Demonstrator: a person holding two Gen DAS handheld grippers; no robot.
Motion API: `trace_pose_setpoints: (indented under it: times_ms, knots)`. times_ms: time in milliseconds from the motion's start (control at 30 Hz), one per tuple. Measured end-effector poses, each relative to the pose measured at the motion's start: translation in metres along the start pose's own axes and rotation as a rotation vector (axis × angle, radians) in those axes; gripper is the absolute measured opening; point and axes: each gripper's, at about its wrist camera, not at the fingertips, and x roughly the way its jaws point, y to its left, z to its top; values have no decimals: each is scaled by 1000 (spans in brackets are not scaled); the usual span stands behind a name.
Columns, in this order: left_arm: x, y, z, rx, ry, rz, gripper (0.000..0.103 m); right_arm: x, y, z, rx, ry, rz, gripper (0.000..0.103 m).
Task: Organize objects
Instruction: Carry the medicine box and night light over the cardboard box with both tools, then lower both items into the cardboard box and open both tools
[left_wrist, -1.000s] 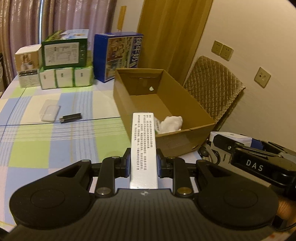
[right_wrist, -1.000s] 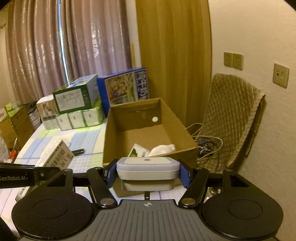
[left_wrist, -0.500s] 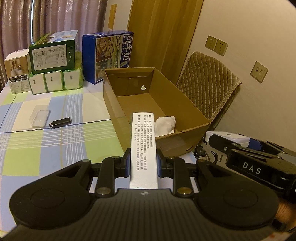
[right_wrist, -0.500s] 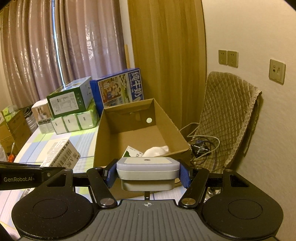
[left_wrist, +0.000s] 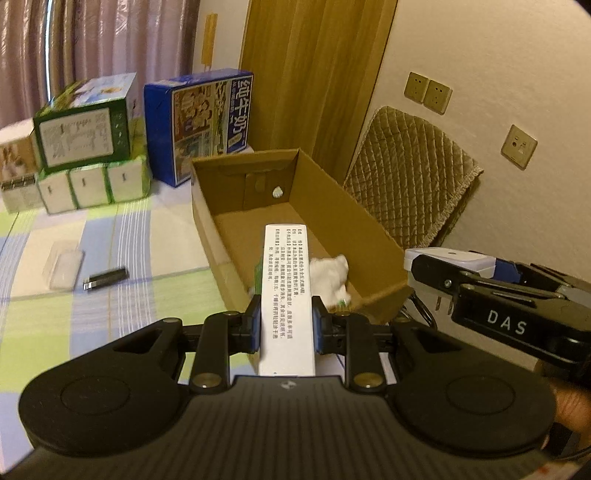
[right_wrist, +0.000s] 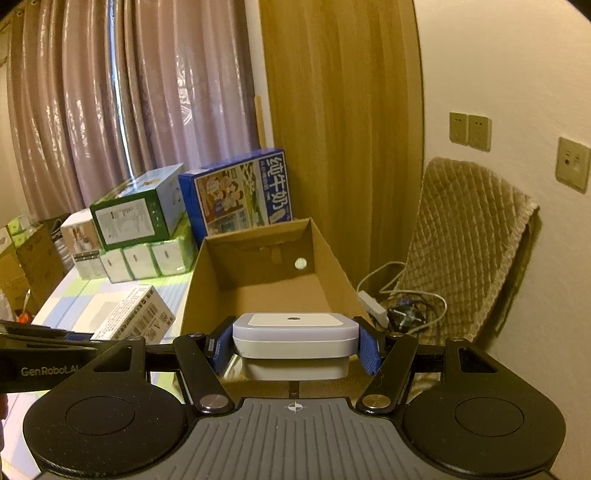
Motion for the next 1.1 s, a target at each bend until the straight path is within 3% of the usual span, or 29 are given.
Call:
trace_pose_setpoints:
  times_ms: [333, 567, 767, 800, 833, 1100]
  knots:
    - [59, 7, 51, 8, 28, 19, 21, 63, -20, 34, 37, 25, -5, 63]
    - [97, 15, 61, 1, 63, 17, 21, 97, -27, 35, 63, 60, -5, 63]
    - [120, 22, 67, -31, 47, 23, 25, 111, -29, 31, 70, 78, -14, 63]
    - [123, 24, 69, -40, 55, 36, 33, 112, -29, 30, 70, 80, -15, 63]
    - [123, 28, 69, -54, 53, 39, 35, 112, -29, 29, 70, 80, -14, 63]
    - [100, 44, 65, -65, 28, 46, 36, 113, -27, 22, 81, 94, 0, 63]
